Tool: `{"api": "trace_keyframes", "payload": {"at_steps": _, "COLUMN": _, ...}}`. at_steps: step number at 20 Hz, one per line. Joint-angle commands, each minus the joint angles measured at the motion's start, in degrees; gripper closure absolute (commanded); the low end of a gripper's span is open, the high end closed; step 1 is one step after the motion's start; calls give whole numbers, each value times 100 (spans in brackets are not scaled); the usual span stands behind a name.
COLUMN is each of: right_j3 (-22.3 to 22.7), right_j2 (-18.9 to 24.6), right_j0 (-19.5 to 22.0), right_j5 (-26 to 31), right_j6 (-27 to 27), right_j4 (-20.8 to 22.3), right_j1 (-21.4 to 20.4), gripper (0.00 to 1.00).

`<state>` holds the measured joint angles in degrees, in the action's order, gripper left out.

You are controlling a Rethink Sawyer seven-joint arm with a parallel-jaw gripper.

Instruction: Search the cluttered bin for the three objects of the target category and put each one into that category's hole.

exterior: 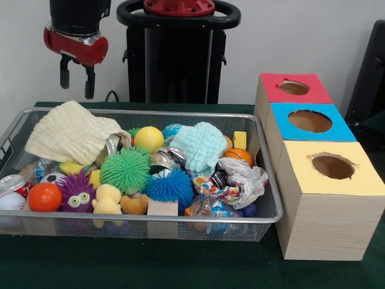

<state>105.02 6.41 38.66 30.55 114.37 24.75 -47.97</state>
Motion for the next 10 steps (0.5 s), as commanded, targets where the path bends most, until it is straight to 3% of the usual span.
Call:
{"api": "trace_keyframes", "payload": {"at_steps": 1, "right_j3": 328, "right_j2": 422, "right_j0": -311, "right_j5": 424, "right_j6": 177, "right_j4": -362, "right_j1": -36, "gripper": 0}}
{"api": "trace_keyframes", "payload": {"at_steps": 10, "right_j3": 540, "right_j2": 149, "right_j0": -785, "right_j5": 19, "right_j6": 685, "right_j4": -607, "right_j1": -13, "gripper": 0}}
